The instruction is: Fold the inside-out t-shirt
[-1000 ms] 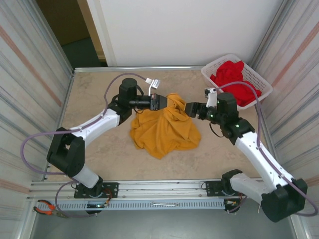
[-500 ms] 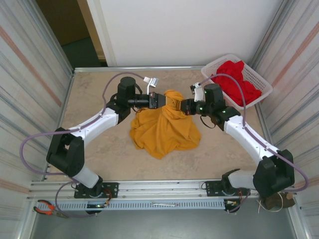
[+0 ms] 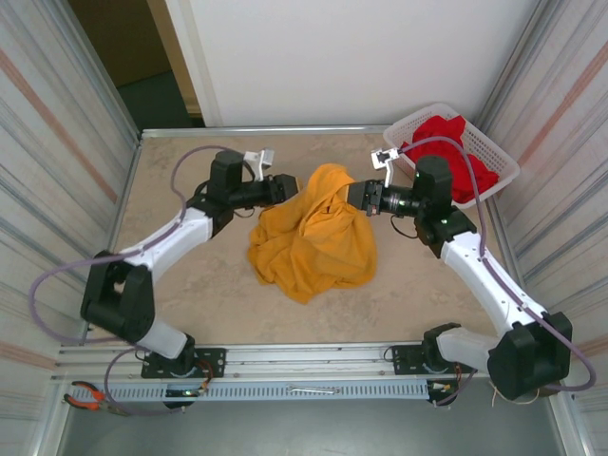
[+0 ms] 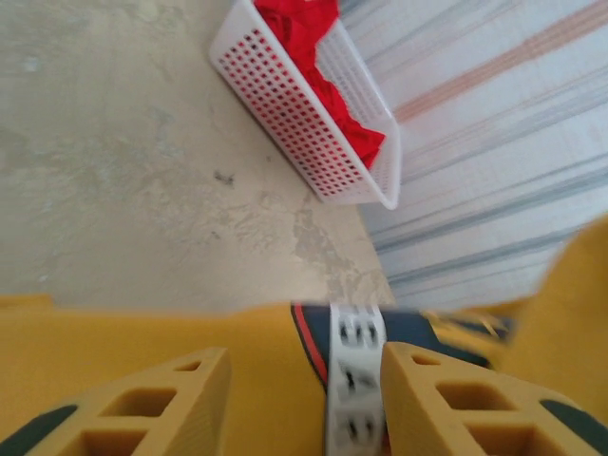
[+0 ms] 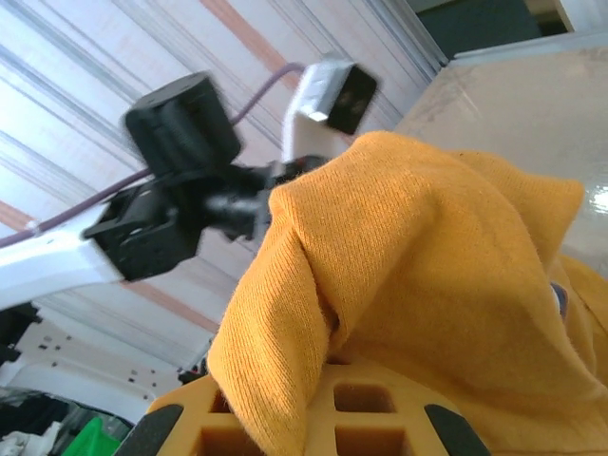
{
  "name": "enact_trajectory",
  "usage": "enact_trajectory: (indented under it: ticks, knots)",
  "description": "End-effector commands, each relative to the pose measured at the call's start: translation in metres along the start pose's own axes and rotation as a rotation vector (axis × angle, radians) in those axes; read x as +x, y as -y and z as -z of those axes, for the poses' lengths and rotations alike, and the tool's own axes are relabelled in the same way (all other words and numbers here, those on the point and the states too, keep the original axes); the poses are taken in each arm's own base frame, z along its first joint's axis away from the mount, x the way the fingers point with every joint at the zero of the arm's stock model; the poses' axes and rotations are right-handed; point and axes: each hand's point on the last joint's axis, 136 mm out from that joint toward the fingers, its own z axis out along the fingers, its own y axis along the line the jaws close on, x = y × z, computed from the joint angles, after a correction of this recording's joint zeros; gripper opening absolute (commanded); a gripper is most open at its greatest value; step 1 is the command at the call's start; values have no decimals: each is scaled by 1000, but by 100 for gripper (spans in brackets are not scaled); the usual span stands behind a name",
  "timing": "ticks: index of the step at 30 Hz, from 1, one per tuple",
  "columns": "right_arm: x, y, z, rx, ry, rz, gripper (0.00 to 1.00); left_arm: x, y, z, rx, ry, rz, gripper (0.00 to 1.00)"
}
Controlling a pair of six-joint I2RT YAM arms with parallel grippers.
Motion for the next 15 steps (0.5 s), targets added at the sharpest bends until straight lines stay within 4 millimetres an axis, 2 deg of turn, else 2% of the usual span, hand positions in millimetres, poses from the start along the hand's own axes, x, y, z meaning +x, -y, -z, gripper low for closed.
enact_trajectory:
  ticks: [1, 4, 6, 8, 12, 15]
  knots:
    - [0, 8, 1, 8, 16, -32, 0, -7, 31, 44, -71, 158, -125, 49]
    - [4, 15, 0, 32, 13, -49, 0, 6, 59, 58, -113, 190, -255, 51]
    - [6, 21, 0, 60, 11, -60, 0, 14, 79, 57, -100, 176, -332, 51]
    - [8, 28, 0, 87, 12, -72, 0, 20, 97, 47, -56, 142, -375, 50]
    - [11, 33, 0, 105, 9, -88, 0, 27, 108, 24, -43, 101, -425, 49]
    - [13, 32, 1, 110, 9, -89, 0, 26, 103, 7, -69, 83, -441, 49]
